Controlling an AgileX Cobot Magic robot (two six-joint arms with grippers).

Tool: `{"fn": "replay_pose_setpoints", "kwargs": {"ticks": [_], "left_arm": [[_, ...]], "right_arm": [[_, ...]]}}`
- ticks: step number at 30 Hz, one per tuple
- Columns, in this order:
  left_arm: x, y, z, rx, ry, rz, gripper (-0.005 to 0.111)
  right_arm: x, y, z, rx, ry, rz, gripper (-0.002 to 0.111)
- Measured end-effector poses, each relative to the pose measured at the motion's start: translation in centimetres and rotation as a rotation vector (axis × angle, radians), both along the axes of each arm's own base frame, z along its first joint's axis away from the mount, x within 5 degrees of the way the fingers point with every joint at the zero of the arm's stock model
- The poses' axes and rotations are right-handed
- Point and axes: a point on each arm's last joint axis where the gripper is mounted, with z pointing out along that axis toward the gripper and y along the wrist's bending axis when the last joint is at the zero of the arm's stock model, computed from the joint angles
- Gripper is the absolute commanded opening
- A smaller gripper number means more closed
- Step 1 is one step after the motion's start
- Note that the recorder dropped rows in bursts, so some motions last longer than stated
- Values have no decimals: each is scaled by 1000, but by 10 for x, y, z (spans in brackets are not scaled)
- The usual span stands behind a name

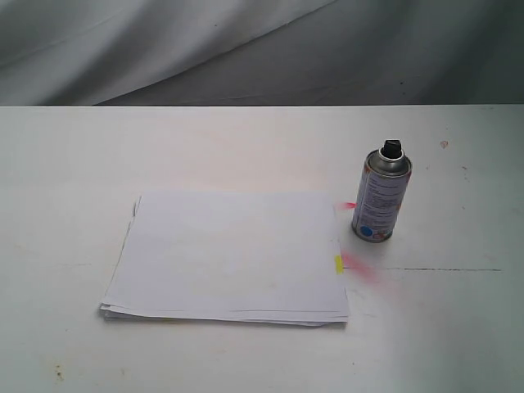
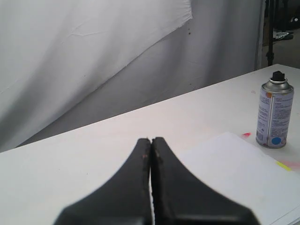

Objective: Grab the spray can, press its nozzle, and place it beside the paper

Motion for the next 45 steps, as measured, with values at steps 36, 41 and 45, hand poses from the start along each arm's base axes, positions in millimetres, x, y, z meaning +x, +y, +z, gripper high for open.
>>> {"fn": "replay_pose_setpoints", "kwargs": {"ticks": [36, 41, 45], "left_arm": [[-2, 1, -11, -91, 236, 34, 0], [0, 13, -12, -157, 375, 197, 0], [6, 31, -8, -177, 315, 403, 0]], "right_arm": [[-3, -1, -28, -22, 81, 0, 0], [-3, -1, -28, -22, 81, 0, 0], [-3, -1, -28, -22, 81, 0, 0]]}}
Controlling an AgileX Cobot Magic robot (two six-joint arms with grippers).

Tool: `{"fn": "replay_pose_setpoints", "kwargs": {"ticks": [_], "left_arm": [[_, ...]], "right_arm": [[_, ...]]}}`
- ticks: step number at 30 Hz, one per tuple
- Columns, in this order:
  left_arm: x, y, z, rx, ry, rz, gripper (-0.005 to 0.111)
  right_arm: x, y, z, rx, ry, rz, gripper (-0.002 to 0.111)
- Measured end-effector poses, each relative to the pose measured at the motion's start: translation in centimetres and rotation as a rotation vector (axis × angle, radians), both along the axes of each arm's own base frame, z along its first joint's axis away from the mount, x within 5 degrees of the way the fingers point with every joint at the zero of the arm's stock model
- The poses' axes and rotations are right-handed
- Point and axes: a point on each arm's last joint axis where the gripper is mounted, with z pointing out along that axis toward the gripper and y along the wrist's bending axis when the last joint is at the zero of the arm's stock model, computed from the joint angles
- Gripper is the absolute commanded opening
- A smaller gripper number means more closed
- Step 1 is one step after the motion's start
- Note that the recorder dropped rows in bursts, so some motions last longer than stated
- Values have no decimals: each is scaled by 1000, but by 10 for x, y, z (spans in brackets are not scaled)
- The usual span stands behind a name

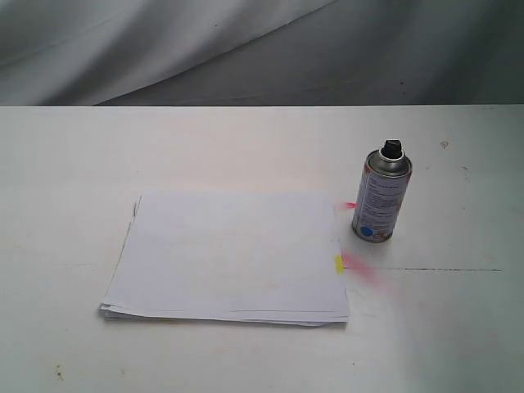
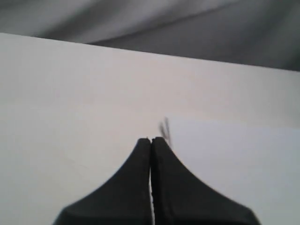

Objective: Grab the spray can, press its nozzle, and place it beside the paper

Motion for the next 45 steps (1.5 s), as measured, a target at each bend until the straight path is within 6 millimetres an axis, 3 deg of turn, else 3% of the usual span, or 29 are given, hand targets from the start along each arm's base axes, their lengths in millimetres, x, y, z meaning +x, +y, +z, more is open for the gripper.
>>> {"fn": "replay_pose_setpoints", "kwargs": {"ticks": [4, 10, 15, 23, 45], "left_arm": [[3, 11, 5, 110, -93, 95, 0], [-2, 16, -10, 232, -157, 124, 0], [-13, 16, -28, 242, -159, 124, 0], [-24, 15, -41, 235, -192, 130, 0], [-31, 12, -53, 261, -83, 77, 0]], "right_arm": [[0, 0, 0, 0, 0, 0, 0], [0, 0, 0, 0, 0, 0, 0], [0, 0, 0, 0, 0, 0, 0], [0, 0, 0, 0, 0, 0, 0], [0, 0, 0, 2, 1, 0, 0]]}}
